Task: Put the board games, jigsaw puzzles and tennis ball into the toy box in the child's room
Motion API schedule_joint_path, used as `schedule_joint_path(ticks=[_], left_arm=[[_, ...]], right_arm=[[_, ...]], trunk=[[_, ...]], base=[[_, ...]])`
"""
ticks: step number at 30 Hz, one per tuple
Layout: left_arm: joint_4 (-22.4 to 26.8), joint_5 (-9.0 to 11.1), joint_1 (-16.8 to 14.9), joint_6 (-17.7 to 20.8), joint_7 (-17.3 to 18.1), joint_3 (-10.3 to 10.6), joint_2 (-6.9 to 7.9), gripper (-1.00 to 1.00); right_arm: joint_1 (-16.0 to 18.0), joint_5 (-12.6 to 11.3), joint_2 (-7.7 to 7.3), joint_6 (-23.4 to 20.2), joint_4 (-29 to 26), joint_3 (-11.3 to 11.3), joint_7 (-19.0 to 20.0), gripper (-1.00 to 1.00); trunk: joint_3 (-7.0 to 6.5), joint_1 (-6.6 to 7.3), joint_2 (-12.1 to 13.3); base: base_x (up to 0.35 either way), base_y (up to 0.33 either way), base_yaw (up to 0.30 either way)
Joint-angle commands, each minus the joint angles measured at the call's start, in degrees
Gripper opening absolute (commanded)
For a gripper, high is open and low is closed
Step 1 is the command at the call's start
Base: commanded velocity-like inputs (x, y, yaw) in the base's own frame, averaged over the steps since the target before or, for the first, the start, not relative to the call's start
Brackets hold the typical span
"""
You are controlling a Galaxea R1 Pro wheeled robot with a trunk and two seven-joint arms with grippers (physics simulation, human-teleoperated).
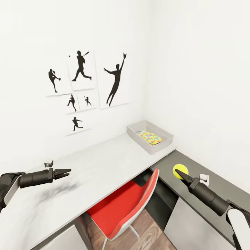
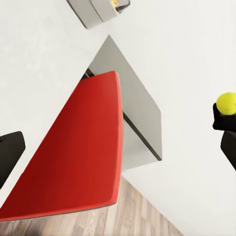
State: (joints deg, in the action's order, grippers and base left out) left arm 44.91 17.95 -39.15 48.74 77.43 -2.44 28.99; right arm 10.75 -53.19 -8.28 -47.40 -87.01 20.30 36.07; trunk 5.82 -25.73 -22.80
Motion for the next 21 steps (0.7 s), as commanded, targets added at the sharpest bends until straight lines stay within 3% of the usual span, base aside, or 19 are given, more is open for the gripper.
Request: schedule_joint_path(ticks=[1,10,16,21], left_arm=[[0.0,0.2,-0.1,0.6,0.1,0.0,0.02,1.0],[0.0,0.2,-0.1,0.6,0.1,0.0,0.14,1.0],[0.0,0.2,-0.1,0.6,0.2,0.0,0.22,1.0],[0.0,0.2,-0.1,0.6,0.1,0.0,0.21,1.0]], right_arm=[[0.1,-0.1,0.01,-0.3,0.0,0.0,0.1,-1.0],[0.1,-0.2,-0.05,1.8,-0.1,0.0,-0.7,-1.0],[0.1,0.0,-0.06,2.0,-0.1,0.0,-0.7,-1.0],[0.1,0.9,-0.01,2.0,-0.1,0.0,-0.7,-1.0]], trunk=[[0.13,-0.06,-0.1],[0.13,-0.06,-0.1],[0.13,-0.06,-0.1],[0.13,-0.06,-0.1]], base=[[0.238,-0.04,0.0],[0.078,-0.014,0.0],[0.016,-0.173,0.0],[0.221,-0.069,0.0]])
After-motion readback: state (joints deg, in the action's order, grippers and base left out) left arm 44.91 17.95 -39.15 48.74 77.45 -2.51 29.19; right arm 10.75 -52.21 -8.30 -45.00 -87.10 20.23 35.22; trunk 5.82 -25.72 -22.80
